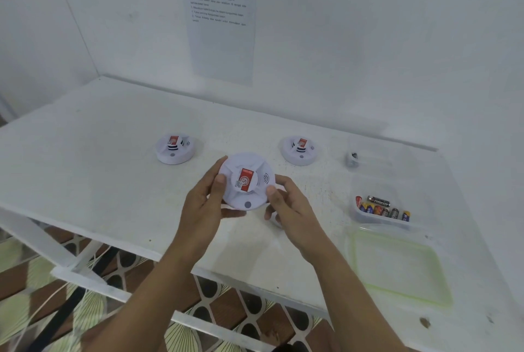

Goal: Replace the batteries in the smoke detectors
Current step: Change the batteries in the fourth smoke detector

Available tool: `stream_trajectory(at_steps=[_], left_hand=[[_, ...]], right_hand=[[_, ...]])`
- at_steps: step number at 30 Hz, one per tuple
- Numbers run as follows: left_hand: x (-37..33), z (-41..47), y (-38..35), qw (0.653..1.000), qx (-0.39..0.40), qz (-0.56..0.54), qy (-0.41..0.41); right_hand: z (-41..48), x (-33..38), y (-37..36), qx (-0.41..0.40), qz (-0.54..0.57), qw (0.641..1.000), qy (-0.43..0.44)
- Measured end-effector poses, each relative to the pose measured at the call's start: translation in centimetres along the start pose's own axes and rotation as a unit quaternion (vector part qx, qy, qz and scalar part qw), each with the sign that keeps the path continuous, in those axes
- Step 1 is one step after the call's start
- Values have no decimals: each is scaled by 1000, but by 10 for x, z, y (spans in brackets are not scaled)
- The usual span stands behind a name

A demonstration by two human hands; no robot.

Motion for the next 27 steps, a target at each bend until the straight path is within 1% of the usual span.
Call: stream_trajectory(at_steps=[2, 5, 13, 27], left_hand=[[1, 0, -5, 999, 40, -30, 13], [4, 0, -9, 997, 73, -4, -4], [0, 2, -14, 997, 71, -18, -3], [-2, 12, -18, 998, 60, 20, 2]], right_hand=[[0, -1, 1, -12, -6, 1000, -10], [0, 1, 3, -26, -8, 999, -21], [-2, 8, 7, -30, -5, 999, -41], [2, 14, 15, -28, -34, 998, -48]])
Point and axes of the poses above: each hand's wrist, its own z-axis towards the middle knuckle, its own y-axis out of the back of the hand, x = y × z, the point moved 6 cm from there along z, towards the middle knuckle, and after that the axes turned 12 degrees about z, right-handed, at the moved point
